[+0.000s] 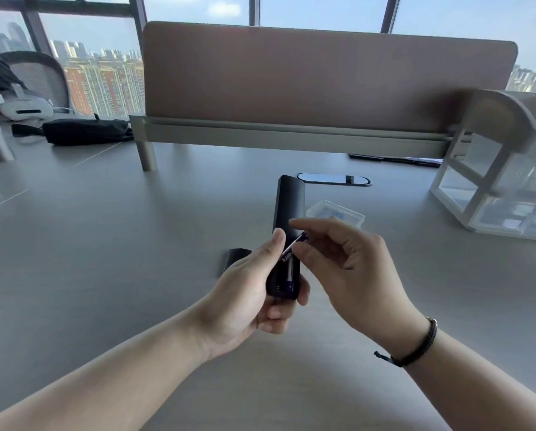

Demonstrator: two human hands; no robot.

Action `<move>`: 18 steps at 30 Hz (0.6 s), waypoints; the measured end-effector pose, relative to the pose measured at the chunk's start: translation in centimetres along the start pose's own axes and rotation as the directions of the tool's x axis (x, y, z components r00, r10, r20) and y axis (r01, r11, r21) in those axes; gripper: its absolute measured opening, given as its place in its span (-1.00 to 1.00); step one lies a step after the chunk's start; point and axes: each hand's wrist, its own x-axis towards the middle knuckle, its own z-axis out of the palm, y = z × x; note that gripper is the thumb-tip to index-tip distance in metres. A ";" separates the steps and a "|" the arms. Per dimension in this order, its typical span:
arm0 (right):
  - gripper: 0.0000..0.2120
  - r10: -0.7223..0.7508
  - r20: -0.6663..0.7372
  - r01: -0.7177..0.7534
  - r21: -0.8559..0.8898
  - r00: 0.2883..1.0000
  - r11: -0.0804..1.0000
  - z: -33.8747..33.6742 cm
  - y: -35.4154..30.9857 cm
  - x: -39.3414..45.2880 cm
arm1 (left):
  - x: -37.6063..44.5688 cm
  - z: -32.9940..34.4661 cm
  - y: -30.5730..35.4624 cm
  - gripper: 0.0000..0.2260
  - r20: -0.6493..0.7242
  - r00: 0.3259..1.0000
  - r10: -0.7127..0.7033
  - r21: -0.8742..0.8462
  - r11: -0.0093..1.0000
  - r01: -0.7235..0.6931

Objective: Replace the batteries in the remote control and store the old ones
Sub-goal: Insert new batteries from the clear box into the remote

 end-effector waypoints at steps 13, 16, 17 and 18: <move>-0.81 -0.049 -0.075 0.052 0.036 0.996 0.998 0.2 0.0 -0.1 | -0.1 -0.1 0.2 -0.50 0.005 1.000 0.005 0.008 1.000 -0.006; -0.84 -0.033 -0.080 0.032 -0.018 0.996 0.999 0.1 0.2 -0.2 | -0.1 -0.2 0.1 -0.49 0.002 1.000 0.000 -0.002 1.000 0.000; -0.85 -0.027 -0.075 0.024 -0.036 0.997 0.999 0.2 0.2 -0.2 | 0.0 -0.2 0.1 -0.48 0.003 1.000 0.000 -0.005 1.000 0.000; -0.86 -0.020 -0.067 0.017 -0.047 0.998 0.999 0.2 0.2 -0.2 | 0.0 -0.2 0.1 -0.47 0.004 1.000 -0.001 -0.007 1.000 0.001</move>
